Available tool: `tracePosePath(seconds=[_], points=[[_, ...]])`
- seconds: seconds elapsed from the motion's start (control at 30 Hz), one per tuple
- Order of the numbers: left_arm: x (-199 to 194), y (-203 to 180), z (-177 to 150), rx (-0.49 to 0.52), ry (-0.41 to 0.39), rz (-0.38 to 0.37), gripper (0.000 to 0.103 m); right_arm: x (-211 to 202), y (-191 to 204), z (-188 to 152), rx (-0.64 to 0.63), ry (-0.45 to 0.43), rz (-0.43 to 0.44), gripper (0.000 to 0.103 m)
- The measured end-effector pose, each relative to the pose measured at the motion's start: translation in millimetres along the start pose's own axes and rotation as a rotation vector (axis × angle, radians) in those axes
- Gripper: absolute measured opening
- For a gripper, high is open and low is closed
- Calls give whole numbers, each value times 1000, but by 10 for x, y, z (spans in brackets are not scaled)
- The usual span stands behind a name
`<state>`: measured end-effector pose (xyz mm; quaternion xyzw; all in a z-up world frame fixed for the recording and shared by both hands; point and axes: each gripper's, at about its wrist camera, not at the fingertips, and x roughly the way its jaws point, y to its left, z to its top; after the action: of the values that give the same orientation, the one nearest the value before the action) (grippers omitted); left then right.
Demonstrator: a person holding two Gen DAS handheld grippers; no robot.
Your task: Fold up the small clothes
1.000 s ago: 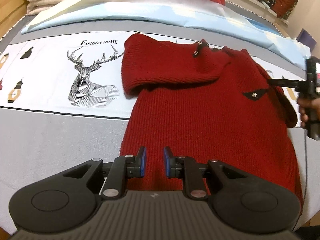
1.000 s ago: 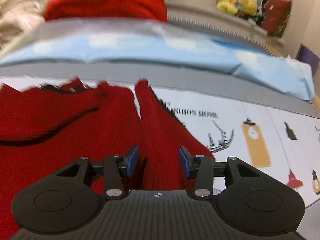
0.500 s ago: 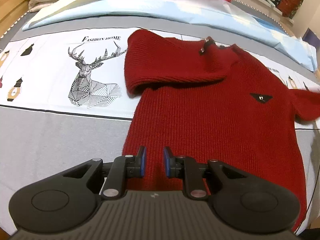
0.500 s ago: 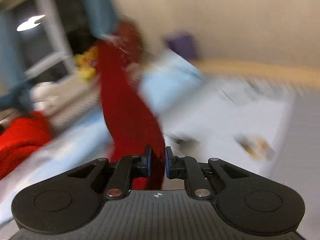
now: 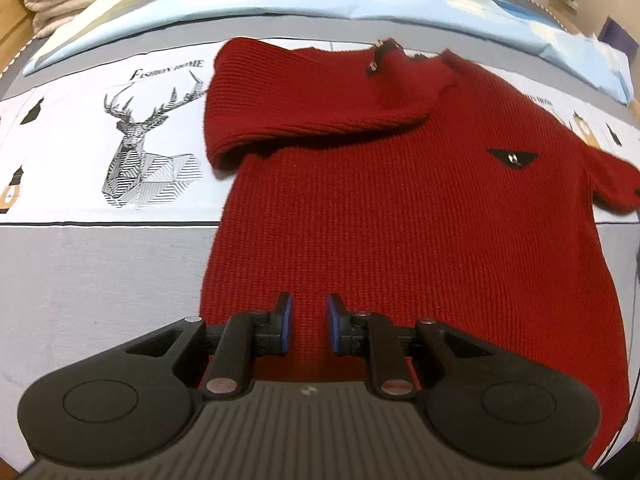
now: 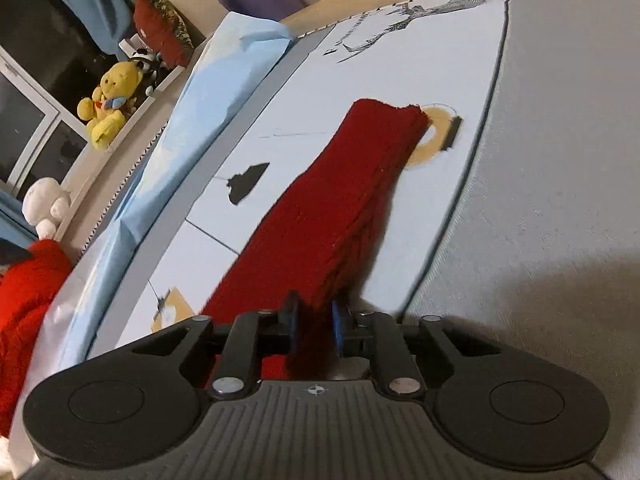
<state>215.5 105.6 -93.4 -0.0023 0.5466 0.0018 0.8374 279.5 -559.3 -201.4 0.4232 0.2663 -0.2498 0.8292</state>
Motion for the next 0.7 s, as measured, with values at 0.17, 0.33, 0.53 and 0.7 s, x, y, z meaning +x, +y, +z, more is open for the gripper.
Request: tracePosePath(seconds=[0.17, 0.33, 0.53, 0.7], points=[[31, -50, -4, 10, 2, 11, 20, 28, 131, 200, -43, -19, 57, 11], [56, -19, 14, -3, 1, 13, 20, -367, 100, 348, -61, -335, -31, 11], [45, -73, -1, 17, -9, -9, 20, -113, -238, 224, -35, -187, -185, 18], [16, -57, 59, -17, -25, -32, 20, -252, -99, 253, 31, -148, -232, 29]])
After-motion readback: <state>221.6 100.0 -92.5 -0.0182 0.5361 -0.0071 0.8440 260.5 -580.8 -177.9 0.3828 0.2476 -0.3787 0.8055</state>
